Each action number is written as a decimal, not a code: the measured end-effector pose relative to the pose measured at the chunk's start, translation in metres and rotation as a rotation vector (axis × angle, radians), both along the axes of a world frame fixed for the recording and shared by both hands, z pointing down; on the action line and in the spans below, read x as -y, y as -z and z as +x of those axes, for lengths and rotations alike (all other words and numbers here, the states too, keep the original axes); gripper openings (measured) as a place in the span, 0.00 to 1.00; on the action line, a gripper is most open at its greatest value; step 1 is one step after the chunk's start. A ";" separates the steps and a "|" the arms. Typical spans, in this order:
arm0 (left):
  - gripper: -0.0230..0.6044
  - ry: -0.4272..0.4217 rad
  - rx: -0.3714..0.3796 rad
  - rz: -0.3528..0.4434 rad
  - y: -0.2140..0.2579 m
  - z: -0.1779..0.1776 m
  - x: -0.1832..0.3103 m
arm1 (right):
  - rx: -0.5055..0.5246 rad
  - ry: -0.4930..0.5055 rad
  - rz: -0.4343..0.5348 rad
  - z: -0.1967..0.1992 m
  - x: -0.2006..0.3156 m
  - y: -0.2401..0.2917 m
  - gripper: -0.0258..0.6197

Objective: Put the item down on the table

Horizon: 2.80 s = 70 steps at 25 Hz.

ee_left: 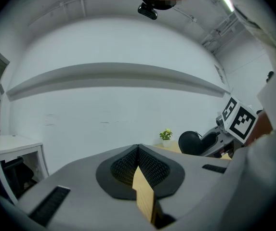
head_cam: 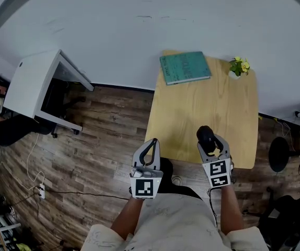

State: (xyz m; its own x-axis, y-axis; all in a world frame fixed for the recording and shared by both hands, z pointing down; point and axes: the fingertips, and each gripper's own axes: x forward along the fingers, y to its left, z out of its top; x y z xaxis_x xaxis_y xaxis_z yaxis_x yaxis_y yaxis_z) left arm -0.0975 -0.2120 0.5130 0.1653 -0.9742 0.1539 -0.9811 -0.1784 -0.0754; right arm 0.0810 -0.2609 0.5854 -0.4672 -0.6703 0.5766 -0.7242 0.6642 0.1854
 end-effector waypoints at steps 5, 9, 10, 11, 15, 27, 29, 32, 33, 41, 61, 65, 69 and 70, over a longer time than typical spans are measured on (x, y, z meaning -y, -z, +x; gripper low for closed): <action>0.05 0.010 -0.006 -0.046 -0.016 -0.005 0.000 | -0.140 0.060 -0.072 -0.007 0.004 -0.031 0.44; 0.05 0.013 -0.007 -0.063 -0.024 -0.007 0.002 | -0.234 0.108 -0.109 -0.014 0.009 -0.054 0.44; 0.05 0.015 -0.013 -0.063 -0.025 -0.008 0.003 | -0.257 0.120 -0.115 -0.015 0.011 -0.059 0.44; 0.05 0.017 -0.018 -0.062 -0.025 -0.008 0.004 | -0.280 0.130 -0.119 -0.017 0.012 -0.064 0.44; 0.05 0.020 -0.022 -0.069 -0.027 -0.015 0.007 | -0.341 0.160 -0.130 -0.026 0.016 -0.078 0.43; 0.05 0.025 -0.036 -0.085 -0.033 -0.021 0.016 | -0.573 0.287 -0.144 -0.051 0.016 -0.101 0.43; 0.05 0.026 -0.037 -0.088 -0.034 -0.022 0.015 | -0.617 0.302 -0.138 -0.055 0.015 -0.104 0.43; 0.05 0.028 -0.037 -0.089 -0.035 -0.023 0.014 | -0.679 0.324 -0.124 -0.058 0.012 -0.108 0.43; 0.05 0.027 -0.035 -0.088 -0.035 -0.023 0.014 | -0.696 0.328 -0.121 -0.058 0.012 -0.109 0.43; 0.05 0.022 -0.035 -0.085 -0.035 -0.026 0.010 | -0.710 0.323 -0.122 -0.060 0.009 -0.108 0.46; 0.05 -0.013 -0.007 -0.001 -0.012 -0.006 -0.018 | -0.368 0.174 -0.067 -0.044 -0.026 -0.047 0.54; 0.05 -0.021 -0.003 -0.009 -0.007 0.003 -0.024 | -0.236 0.085 -0.042 -0.027 -0.030 -0.026 0.54; 0.05 -0.037 0.020 0.041 0.006 0.014 -0.027 | -0.106 -0.005 0.013 -0.006 -0.036 -0.001 0.54; 0.05 -0.040 0.022 0.054 0.010 0.016 -0.028 | -0.072 -0.027 0.031 -0.001 -0.037 0.006 0.54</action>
